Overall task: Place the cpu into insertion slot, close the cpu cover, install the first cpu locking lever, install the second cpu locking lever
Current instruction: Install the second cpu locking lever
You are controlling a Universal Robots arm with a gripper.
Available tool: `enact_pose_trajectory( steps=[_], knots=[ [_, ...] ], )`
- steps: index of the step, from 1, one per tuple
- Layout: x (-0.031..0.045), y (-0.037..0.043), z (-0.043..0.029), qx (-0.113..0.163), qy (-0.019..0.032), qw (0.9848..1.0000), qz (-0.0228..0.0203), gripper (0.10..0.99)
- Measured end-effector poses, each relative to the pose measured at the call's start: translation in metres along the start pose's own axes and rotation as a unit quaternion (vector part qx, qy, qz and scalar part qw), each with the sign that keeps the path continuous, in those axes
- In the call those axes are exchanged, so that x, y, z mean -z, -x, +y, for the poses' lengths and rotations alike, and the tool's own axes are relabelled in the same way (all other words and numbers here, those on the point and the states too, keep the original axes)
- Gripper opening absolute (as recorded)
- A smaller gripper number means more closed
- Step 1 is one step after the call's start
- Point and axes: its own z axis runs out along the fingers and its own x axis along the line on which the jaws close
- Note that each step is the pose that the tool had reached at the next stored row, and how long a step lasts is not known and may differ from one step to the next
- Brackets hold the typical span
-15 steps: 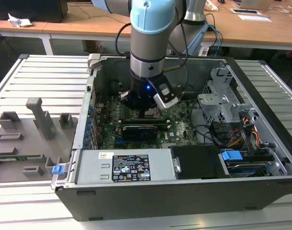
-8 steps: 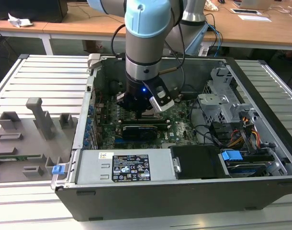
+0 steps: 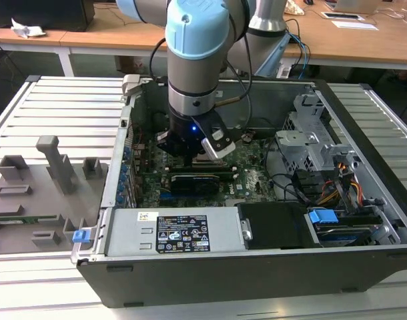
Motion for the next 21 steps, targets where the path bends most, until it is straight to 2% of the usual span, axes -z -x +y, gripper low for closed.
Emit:
enact_pose_trajectory(
  steps=[14,21],
  knots=[
    [-0.0091,-0.0012,-0.0014,0.0,0.0095,1.0,-0.001,0.106],
    [-0.0141,-0.0011,-0.0008,0.0,0.0194,0.9998,-0.0021,0.106]
  ],
)
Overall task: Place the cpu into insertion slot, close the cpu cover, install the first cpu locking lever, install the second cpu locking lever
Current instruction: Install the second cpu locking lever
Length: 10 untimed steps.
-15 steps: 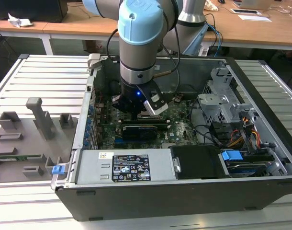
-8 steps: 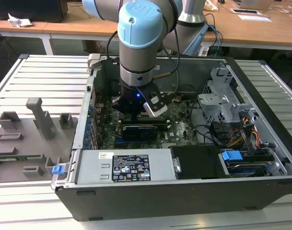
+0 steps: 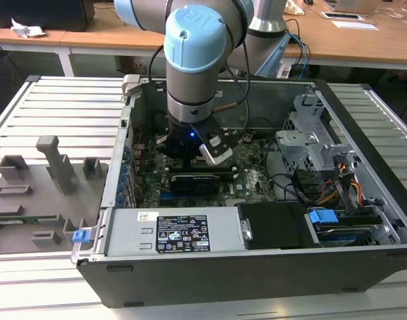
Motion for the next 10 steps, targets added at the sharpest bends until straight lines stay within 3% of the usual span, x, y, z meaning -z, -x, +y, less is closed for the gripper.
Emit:
enact_pose_trajectory(
  steps=[3,10],
  knots=[
    [-0.0007,-0.001,0.0009,0.0,0.0027,1.0,-0.0002,0.106],
    [-0.0013,-0.0059,0.0012,0.0,0.0034,1.0,-0.0003,0.106]
  ],
)
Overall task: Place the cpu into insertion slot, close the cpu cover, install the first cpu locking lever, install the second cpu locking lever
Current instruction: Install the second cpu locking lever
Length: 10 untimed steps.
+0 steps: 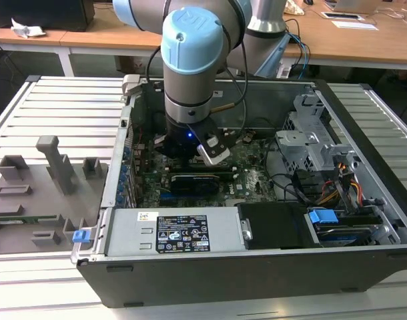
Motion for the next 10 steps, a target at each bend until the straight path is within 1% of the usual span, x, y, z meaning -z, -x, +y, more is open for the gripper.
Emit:
enact_pose_trajectory(
  steps=[4,7,10],
  knots=[
    [0.0002,-0.0008,0.0002,0.0,0.0001,1.0,0.0,0.106],
    [0.0023,-0.0008,0.0007,0.0,0.0002,1.0,-0.0001,0.106],
    [0.0062,-0.0008,0.0015,0.0,0.0001,1.0,-0.0001,0.106]
  ],
)
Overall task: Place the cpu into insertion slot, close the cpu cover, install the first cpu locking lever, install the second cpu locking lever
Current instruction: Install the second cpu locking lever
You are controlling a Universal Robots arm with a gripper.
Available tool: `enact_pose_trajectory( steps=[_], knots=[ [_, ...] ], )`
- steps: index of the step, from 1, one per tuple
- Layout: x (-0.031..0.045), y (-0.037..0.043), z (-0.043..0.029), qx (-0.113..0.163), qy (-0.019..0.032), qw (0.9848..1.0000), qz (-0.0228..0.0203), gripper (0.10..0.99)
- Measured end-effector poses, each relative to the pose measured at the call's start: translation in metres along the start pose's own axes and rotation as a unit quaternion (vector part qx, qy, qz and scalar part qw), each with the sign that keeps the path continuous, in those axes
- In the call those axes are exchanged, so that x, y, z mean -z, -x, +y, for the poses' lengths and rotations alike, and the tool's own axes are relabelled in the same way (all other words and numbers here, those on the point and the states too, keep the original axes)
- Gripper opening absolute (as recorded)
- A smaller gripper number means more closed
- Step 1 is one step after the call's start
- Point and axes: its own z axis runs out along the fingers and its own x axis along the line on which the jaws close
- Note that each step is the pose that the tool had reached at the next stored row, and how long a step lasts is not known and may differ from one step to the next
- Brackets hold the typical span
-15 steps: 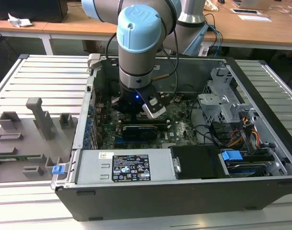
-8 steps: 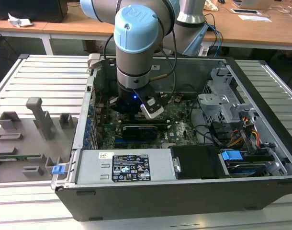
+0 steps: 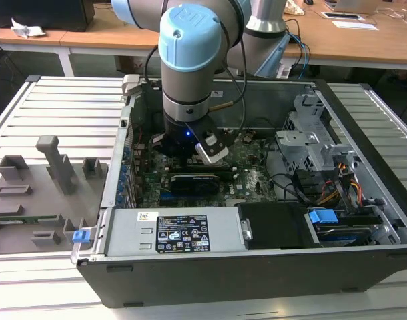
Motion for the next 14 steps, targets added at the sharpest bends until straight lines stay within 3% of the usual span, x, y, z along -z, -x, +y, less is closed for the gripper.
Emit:
enact_pose_trajectory(
  steps=[9,14],
  knots=[
    [0.018,0.0003,0.0038,0.0,0.0,1.0,0.0,0.106],
    [0.023,0.0004,0.0049,0.0,0.0001,1.0,-0.0001,0.106]
  ],
)
